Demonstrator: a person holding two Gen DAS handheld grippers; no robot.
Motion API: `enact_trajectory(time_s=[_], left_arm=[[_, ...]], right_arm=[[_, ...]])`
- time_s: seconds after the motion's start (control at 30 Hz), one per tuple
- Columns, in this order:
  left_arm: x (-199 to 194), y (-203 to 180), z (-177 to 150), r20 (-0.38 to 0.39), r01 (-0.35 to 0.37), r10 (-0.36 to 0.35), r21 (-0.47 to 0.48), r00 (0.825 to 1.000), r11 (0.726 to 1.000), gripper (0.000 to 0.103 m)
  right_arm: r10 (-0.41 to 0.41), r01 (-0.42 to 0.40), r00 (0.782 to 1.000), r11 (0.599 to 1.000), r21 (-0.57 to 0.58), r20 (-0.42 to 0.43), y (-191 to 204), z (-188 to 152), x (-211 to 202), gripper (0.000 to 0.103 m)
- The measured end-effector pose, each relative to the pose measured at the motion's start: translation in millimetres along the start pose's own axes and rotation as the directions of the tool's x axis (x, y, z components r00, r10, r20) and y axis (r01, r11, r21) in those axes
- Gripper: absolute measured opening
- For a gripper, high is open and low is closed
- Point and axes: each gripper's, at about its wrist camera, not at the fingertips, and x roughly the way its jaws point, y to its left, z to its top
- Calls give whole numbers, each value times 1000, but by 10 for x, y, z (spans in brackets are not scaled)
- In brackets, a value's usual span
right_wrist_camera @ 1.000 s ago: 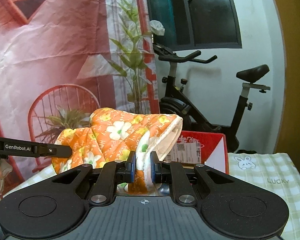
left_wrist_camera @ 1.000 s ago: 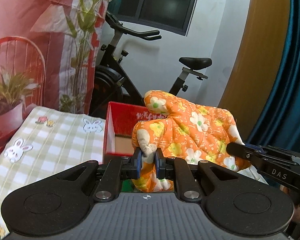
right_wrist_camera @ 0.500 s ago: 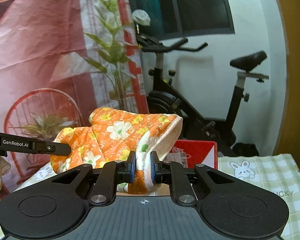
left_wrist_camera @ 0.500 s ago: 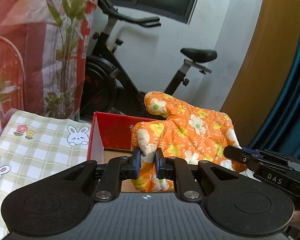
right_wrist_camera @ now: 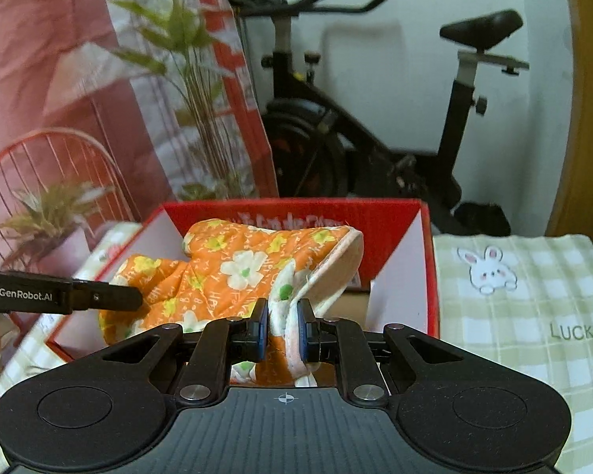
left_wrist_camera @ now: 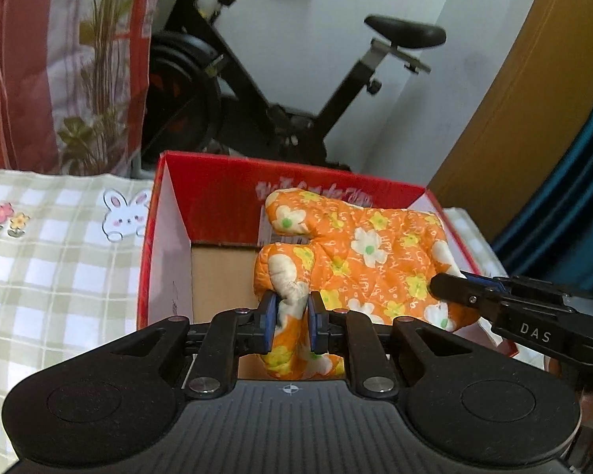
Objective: Organize soft objects
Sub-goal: 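Carry the oven mitt with the left tool into the red box and release, then lower the left tool to the blue-and-white plastic bag and grasp it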
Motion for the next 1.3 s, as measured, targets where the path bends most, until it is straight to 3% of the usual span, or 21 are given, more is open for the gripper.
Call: enact_trajectory(time_s=[0.23, 0.3, 0.37, 0.43, 0.63, 0.9, 1.2, 1.3], left_arm=[[166, 56, 10, -59, -5, 7, 21, 998, 1000, 16], [184, 79, 10, -63, -8, 9, 17, 998, 1000, 20], [197, 90, 14, -64, -10, 11, 11, 998, 1000, 36], [189, 95, 20, -63, -13, 13, 4, 998, 1000, 45], [22, 64, 39, -34, -6, 6, 12, 999, 1000, 45], [-445, -42, -125, 59, -7, 3, 62, 998, 998, 45], [-907, -129, -536, 164, -5, -13, 109, 986, 994, 45], [-983, -152, -663, 195, -20, -6, 132, 981, 991, 45]], right_arm=[[-17, 15, 997, 1000, -18, -76, 14, -11, 181, 17], [-25, 23, 996, 999, -28, -86, 22, -9, 206, 20], [-31, 28, 995, 999, -32, -94, 21, 0, 228, 23], [-40, 38, 995, 999, -28, -95, 5, -4, 226, 26], [-41, 36, 997, 997, -74, -61, 48, -47, 57, 32], [18, -7, 996, 993, -121, 88, 157, -199, -477, 32], [58, -13, 959, 987, -162, 279, 243, -601, -1065, 33], [64, -6, 946, 984, -180, 316, 270, -726, -1180, 40]])
